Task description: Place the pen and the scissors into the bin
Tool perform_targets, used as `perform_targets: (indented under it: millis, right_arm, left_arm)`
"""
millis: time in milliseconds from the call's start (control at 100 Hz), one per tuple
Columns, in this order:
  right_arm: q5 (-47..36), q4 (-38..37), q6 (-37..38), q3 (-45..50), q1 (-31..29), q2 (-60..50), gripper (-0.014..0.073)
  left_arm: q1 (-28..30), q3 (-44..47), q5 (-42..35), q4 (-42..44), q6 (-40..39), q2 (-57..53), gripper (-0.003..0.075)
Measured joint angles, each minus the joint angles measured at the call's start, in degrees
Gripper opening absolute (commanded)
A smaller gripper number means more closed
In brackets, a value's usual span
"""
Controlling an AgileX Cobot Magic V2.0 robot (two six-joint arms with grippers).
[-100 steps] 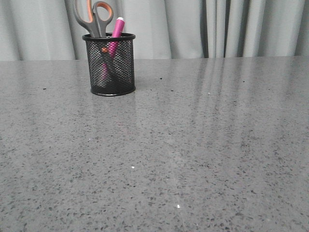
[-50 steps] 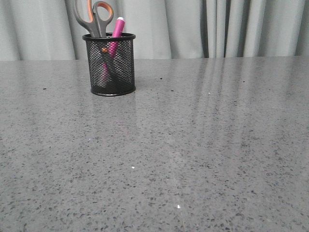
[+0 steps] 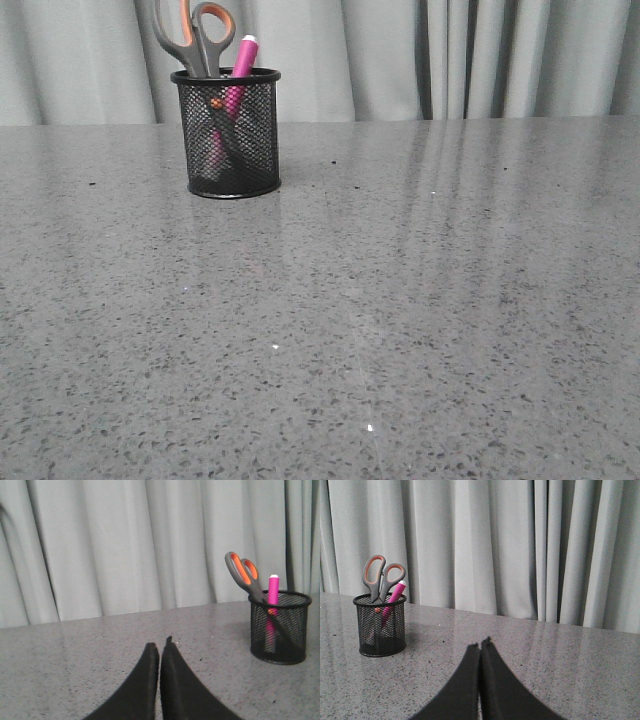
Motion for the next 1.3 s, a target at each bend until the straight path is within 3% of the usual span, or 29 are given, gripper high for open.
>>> perform_targets:
  millis: [80,250,440,710,1300]
  right_arm:
    - [0.00,0.00,0.00,0.00,0.00,0.00,-0.0069]
    - [0.00,0.00,0.00,0.00,0.00,0.00,-0.0069]
    - [0.00,0.00,0.00,0.00,0.00,0.00,-0.0069]
    - [-0.14,0.00,0.00,0.00,0.00,0.00,-0.0069]
    - [-0.14,0.00,-0.09,0.00,0.00,0.00,-0.0069]
  left_arm:
    - [0.00,0.00,-0.10,7.48,-4.56,0.00,-0.0019]
    - [0.00,4.02,-5.00,33.76,-30.66,0.00,-0.0019]
    - [0.92,7.97,-7.44,42.97,-45.00,-0.96,-0.0019]
    - [1.27,7.97,-3.91,45.76,-47.89,-1.67,-0.0019]
    - [1.27,7.97,-3.66,45.76,-47.89,-1.67,-0.0019]
